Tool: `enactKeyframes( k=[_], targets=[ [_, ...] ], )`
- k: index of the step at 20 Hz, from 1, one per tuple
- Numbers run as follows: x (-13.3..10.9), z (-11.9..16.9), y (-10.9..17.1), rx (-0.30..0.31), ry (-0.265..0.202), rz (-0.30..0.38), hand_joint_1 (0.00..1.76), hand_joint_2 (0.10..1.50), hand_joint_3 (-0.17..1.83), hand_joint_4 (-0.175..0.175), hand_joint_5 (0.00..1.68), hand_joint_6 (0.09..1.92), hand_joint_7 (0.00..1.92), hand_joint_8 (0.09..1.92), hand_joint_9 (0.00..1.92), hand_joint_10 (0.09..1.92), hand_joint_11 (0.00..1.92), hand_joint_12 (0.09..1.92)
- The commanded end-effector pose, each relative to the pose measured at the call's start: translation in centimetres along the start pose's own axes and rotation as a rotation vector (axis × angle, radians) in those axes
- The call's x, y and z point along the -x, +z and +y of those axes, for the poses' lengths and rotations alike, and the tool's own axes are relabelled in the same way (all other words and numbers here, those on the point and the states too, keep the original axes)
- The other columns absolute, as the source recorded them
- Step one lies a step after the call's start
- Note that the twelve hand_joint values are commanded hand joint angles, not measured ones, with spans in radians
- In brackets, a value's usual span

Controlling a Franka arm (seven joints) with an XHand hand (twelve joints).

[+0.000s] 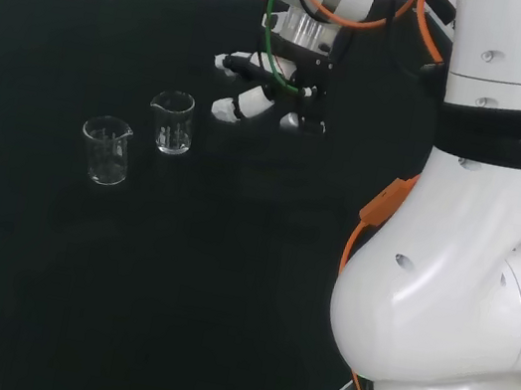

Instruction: Pick up the beaker on the right.

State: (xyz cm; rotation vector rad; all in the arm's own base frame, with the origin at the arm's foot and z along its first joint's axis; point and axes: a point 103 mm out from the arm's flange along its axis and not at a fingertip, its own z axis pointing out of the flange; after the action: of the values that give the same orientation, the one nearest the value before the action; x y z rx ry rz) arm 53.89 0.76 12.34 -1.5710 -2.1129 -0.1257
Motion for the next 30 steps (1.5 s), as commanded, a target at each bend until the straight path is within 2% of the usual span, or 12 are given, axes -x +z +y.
enactKeyframes(
  k=[1,2,11,21,26,30],
  targets=[
    [0.6,0.7,1.4,0.015,-0.039,0.108,0.74,0.54,0.69,-0.074,0.21,0.09,0.14,0.62,0.22,0.67,0.00,0.95],
    [0.7,0.9,1.7,0.009,-0.051,0.135,0.74,0.54,0.69,-0.075,0.21,0.09,0.14,0.62,0.22,0.67,0.00,0.95],
    [1.1,2.9,4.1,0.031,-0.152,0.220,0.78,0.53,0.69,-0.082,0.22,0.09,0.18,0.66,0.30,0.68,0.00,1.08],
    [0.0,4.7,5.9,0.003,-0.248,0.305,0.80,0.52,0.69,-0.085,0.23,0.09,0.20,0.67,0.30,0.68,0.00,1.10],
    [-0.8,4.8,6.3,0.029,-0.273,0.322,0.80,0.51,0.69,-0.089,0.25,0.09,0.19,0.67,0.30,0.67,0.00,1.11],
    [-1.4,5.1,6.9,0.024,-0.281,0.329,0.81,0.51,0.68,-0.091,0.28,0.09,0.20,0.68,0.32,0.68,0.00,1.14]
  ],
)
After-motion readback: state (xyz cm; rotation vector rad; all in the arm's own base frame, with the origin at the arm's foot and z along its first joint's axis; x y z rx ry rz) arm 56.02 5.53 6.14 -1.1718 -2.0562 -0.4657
